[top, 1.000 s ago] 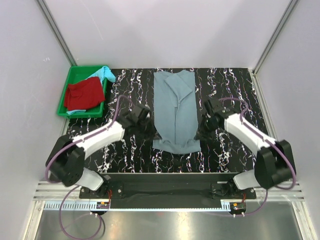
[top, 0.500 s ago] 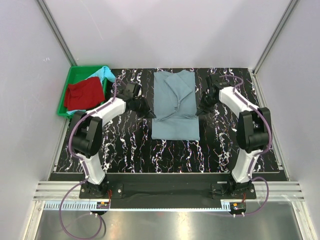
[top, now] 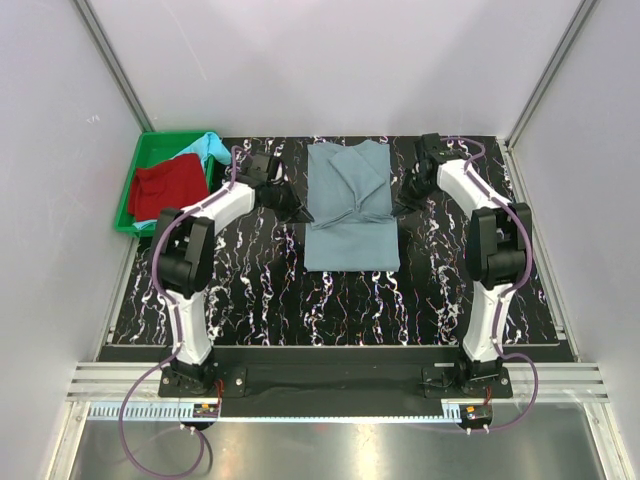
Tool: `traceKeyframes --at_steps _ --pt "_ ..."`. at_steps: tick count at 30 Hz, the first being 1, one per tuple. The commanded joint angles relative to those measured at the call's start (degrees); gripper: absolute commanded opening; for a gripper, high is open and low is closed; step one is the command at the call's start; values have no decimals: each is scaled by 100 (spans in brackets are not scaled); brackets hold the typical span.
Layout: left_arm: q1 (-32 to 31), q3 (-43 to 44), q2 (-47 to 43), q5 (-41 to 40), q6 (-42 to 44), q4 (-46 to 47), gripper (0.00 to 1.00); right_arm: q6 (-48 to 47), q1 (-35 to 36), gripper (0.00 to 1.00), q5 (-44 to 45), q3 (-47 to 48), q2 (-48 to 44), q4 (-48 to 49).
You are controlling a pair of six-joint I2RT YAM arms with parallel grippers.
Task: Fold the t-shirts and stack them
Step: Fold the tshirt
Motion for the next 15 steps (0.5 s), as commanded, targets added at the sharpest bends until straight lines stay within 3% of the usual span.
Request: traceKeyframes --at_steps 1,15 --pt "50 346 142 242 124 78 0 -152 -127 0 -83 390 131 -101" --pt "147 750 590 224 36 78 0 -117 -312 0 -425 1137 843 -215"
